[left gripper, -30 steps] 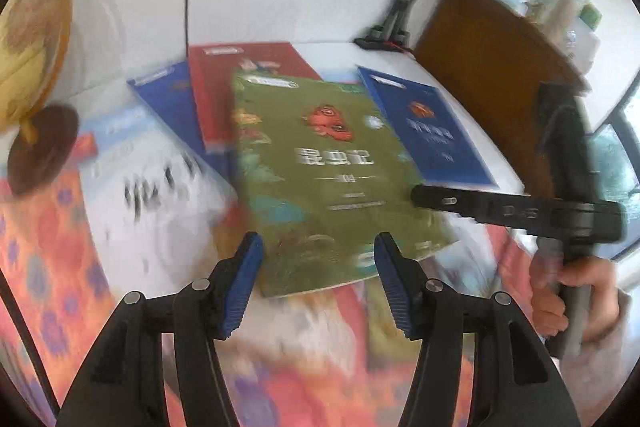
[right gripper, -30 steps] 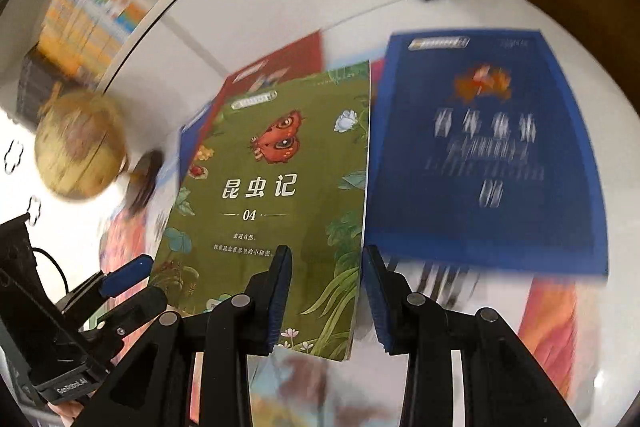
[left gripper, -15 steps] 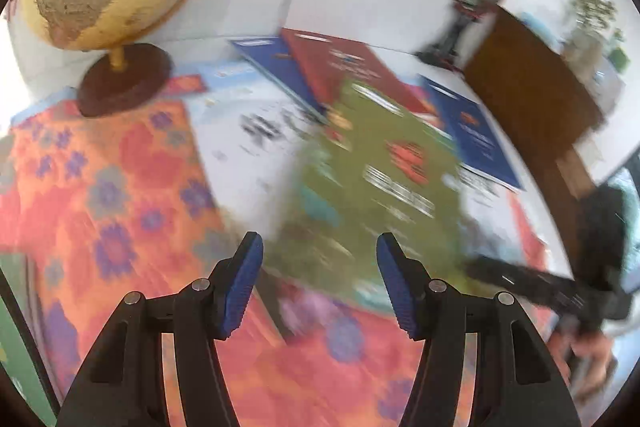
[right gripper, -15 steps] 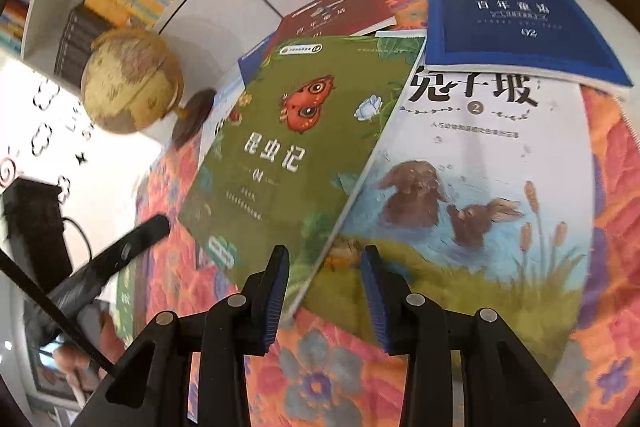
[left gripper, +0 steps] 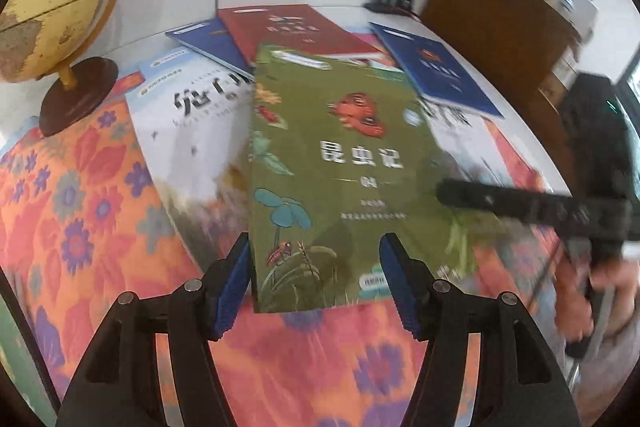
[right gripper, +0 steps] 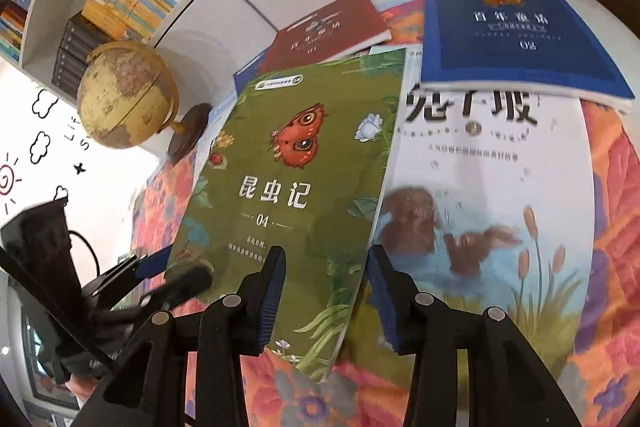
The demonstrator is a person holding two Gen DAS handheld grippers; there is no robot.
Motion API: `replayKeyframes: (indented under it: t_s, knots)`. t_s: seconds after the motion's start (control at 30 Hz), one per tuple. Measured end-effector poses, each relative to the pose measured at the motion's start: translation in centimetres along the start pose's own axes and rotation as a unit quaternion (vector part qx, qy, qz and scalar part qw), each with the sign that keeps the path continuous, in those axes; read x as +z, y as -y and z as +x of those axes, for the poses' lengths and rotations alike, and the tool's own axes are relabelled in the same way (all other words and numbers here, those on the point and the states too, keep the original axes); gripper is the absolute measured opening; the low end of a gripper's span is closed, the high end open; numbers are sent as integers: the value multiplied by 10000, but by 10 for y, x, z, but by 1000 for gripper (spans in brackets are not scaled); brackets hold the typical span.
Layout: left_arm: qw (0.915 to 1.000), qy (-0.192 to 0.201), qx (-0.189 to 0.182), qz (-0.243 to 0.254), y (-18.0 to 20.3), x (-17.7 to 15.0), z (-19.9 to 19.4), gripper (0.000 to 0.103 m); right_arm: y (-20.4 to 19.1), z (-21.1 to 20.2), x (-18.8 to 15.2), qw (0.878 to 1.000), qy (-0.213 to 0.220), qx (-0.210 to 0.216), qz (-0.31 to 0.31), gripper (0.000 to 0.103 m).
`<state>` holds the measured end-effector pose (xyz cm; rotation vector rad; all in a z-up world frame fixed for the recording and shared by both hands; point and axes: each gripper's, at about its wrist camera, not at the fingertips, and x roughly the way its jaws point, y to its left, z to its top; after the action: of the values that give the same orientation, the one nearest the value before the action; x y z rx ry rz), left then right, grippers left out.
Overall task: Organize books
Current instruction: 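Lift the butterfly-cover book with the left gripper and carry it toward the globe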
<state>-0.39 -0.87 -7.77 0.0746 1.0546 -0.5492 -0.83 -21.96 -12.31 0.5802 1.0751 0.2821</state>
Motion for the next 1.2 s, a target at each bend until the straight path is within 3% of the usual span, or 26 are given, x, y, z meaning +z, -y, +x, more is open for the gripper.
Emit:
replayKeyframes:
  t_s: [0.2, 0.27, 0.4, 0.53, 0.63, 0.67, 0.7, 0.77, 0.8, 0.93, 1.1, 1.2]
  knots:
    - [9976, -420, -553, 65, 11, -59, -27, 60, 1, -20, -51, 9971, -645, 128, -379, 42]
    - [9934, -675, -897, -248, -4, -67, -24, 60, 11, -18, -67, 9938, -970, 464, -273, 42]
    - [9823, -793, -1342, -1040, -45, -57, -5, 57, 29, -15, -66, 9918, -898, 905, -22, 39]
    - [9637, -931, -1956, -1559, -69, -44, 8, 57, 39, -4, -60, 9881, -826, 1292, 92, 39]
    - [9543, -900, -2245, -1757, -82, -44, 14, 55, 37, 1, -57, 9904, -690, 1195, -125, 27]
    - [9536, -862, -2272, -1775, -86, -45, 14, 49, 35, 3, -57, 9911, -654, 1144, -193, 20]
    - [9533, -831, -2281, -1797, -87, -46, 13, 46, 36, 5, -55, 9908, -618, 1182, -209, 19]
    - [9556, -772, -2199, -1806, -90, -44, 18, 27, 33, 11, -49, 9899, -600, 1267, -182, 17]
    - [9588, -746, -2094, -1767, -90, -46, 19, 25, 32, 14, -47, 9894, -612, 1306, -171, 17]
    - [9564, -662, -2188, -1817, -93, -47, 21, 24, 32, 12, -42, 9895, -581, 1291, -294, 17]
    - [9638, -343, -2064, -1652, -91, -55, 15, 24, 26, 11, -49, 9899, -165, 1272, -596, 19]
    - [9682, -271, -1951, -1544, -88, -53, 14, 24, 16, 9, -54, 9916, -2, 1023, -791, 21]
